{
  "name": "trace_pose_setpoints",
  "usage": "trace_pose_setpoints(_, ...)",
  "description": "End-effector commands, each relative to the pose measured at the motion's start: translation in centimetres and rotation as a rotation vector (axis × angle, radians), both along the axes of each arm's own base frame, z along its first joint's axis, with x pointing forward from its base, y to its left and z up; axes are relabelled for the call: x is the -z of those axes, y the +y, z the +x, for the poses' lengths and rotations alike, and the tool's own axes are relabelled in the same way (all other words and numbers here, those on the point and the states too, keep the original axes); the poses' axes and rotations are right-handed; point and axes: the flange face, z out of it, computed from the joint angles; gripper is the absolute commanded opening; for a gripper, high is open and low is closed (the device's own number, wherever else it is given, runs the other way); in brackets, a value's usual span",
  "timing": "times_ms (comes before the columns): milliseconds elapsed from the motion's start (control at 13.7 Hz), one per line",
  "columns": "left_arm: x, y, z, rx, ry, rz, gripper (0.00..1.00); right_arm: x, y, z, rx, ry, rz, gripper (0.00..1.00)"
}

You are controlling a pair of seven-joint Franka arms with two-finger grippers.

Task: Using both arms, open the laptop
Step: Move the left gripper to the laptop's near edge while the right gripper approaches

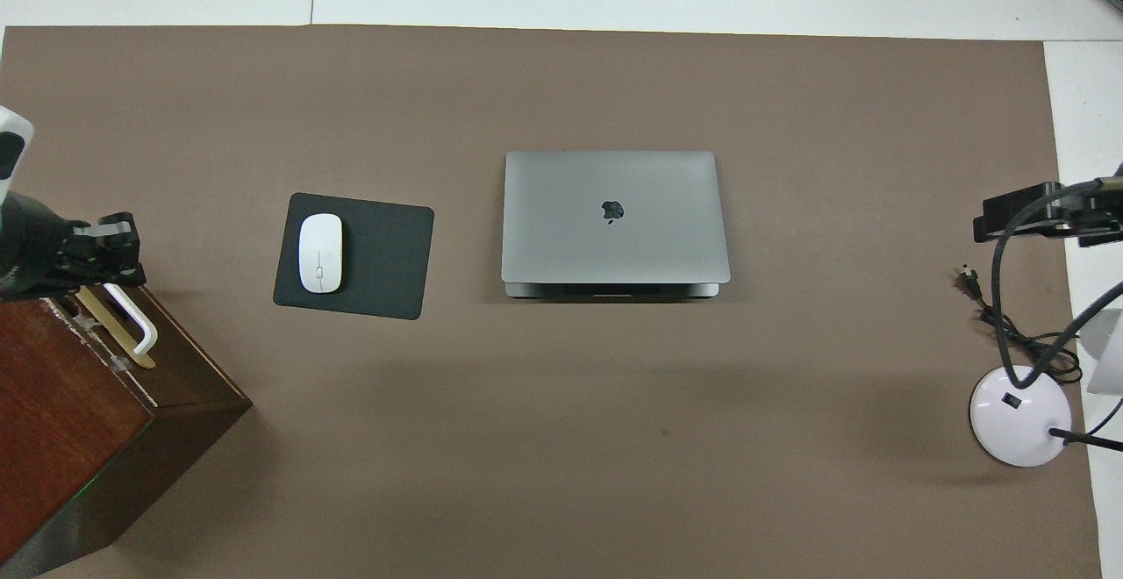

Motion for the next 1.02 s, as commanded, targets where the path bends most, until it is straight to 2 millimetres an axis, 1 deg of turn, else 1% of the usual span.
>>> trace_pose_setpoints(0, 1.6, -1.0, -2.4, -0.121, -0.022, -0.052, 0.00, 0.1, -0.2, -0.5, -0.016, -0.014, -0.008, 1.00)
trace_pose_setpoints(146, 2.0, -1.5, -2.5, -0.290, -0.009, -0.110, 0.00, 0.1, -0.4, -0.6, -0.016, -0.014, -0.008, 1.00)
trace_pose_setpoints(219, 2.5, -1.7, -2.6, -0.355, 0.007, -0.143, 0.00, 0.1, -0.5, -0.6, -0.012, -0.013, -0.008, 1.00)
trace_pose_setpoints(585, 4.5, -1.5, -3.9, -0.623, 0.041, -0.260, 0.00, 0.0, -0.6, -0.6, -0.010, -0.013, -0.008, 1.00)
trace_pose_setpoints(658, 4.7, -1.6, -4.1, -0.674, 0.043, -0.286, 0.00, -0.1, -0.6, -0.7, -0.011, -0.013, -0.009, 1.00)
trace_pose_setpoints(877, 4.6, -1.7, -3.8, -0.829, 0.056, -0.344, 0.00, -0.1, -0.6, -0.7, -0.011, -0.013, -0.009, 1.00)
trace_pose_setpoints(950, 5.1, -1.5, -4.5, -0.885, 0.081, -0.381, 0.00, -0.1, -0.7, -0.6, -0.010, -0.016, -0.009, 1.00)
